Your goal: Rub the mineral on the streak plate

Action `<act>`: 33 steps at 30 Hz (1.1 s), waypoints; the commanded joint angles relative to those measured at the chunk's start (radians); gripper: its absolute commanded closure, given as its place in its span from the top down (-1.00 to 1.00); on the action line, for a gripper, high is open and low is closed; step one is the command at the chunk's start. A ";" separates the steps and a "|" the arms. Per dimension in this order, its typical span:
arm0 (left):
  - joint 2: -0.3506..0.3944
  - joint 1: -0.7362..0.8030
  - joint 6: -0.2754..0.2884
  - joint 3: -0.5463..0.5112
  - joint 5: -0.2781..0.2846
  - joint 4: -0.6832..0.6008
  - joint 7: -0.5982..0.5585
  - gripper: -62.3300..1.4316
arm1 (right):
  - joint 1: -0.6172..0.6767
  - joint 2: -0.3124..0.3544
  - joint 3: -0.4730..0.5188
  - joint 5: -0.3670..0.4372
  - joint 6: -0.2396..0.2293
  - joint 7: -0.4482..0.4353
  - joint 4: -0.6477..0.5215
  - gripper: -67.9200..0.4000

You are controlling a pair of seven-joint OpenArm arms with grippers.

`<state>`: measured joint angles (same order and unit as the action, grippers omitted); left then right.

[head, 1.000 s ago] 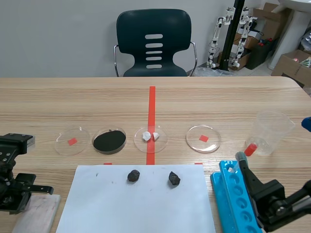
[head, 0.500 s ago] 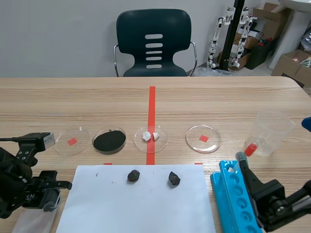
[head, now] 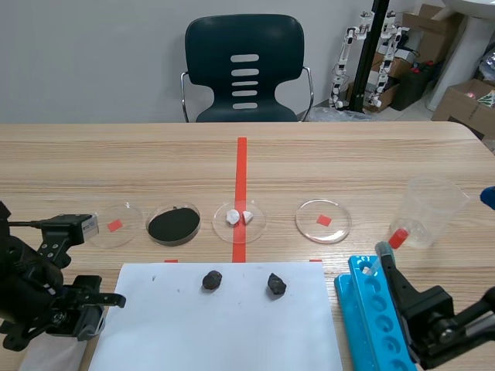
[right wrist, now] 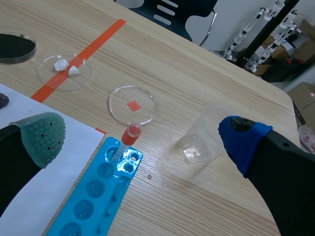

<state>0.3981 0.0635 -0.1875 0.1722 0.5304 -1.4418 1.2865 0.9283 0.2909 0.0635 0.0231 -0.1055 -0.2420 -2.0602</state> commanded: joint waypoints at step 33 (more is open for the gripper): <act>0.037 0.005 -0.069 -0.010 -0.094 0.005 0.031 -0.60 | -0.004 0.000 0.003 0.006 0.003 -0.014 -0.018 1.00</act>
<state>0.4328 0.0719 -0.2592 0.1635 0.4164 -1.4292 1.3243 0.9260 0.2909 0.0635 0.0231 -0.1059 -0.2420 -2.0602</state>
